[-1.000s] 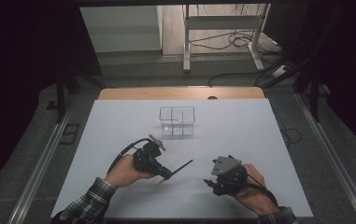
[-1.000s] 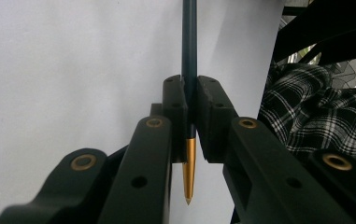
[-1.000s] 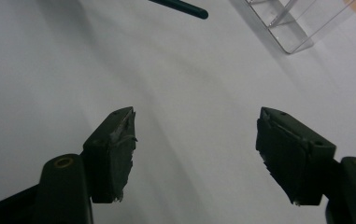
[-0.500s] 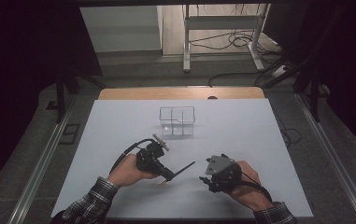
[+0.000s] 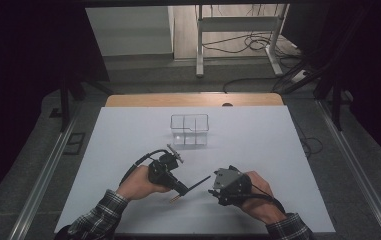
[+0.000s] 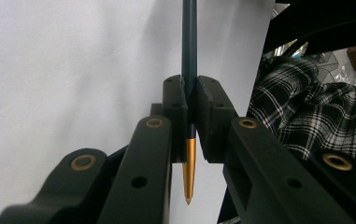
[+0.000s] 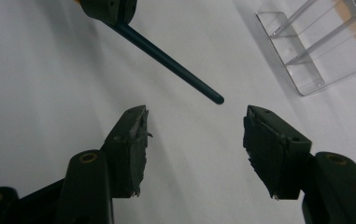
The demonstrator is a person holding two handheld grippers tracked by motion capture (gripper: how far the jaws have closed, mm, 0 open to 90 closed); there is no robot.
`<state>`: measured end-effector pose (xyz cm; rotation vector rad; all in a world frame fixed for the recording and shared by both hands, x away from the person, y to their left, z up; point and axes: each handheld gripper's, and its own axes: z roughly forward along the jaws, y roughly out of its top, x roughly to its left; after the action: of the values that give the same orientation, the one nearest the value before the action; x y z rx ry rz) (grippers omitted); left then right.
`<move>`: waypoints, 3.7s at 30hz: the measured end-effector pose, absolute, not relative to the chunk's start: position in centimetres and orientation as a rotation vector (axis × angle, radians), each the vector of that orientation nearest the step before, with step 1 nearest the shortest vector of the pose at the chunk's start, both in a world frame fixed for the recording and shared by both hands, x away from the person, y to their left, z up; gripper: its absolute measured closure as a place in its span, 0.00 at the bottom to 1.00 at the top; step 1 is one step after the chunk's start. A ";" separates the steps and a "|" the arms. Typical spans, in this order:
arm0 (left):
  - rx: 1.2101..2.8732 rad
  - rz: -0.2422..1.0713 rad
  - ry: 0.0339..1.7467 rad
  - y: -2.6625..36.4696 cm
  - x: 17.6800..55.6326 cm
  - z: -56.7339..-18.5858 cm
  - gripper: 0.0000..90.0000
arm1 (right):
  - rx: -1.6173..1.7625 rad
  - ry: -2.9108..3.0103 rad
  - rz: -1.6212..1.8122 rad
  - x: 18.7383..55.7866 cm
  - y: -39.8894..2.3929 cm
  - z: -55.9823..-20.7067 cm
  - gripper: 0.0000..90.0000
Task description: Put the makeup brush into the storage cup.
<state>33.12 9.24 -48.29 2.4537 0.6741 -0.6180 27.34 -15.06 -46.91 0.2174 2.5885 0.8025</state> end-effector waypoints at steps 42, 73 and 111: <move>2.467 -0.657 0.645 8.4 33.0 -48.1 0.92 | -0.068 2.635 0.691 27.6 -12.0 -48.1 0.78; 2.389 -0.182 0.747 11.3 32.8 -45.3 0.18 | 0.056 2.804 0.666 27.8 -12.7 -48.2 0.95; 2.169 -0.029 0.889 14.6 30.8 -45.4 0.07 | 0.428 2.743 0.709 29.1 -14.9 -47.8 0.95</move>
<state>30.78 14.57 -45.44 2.1688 0.8886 -0.0285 29.12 -14.94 -47.80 0.4282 2.7428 0.7090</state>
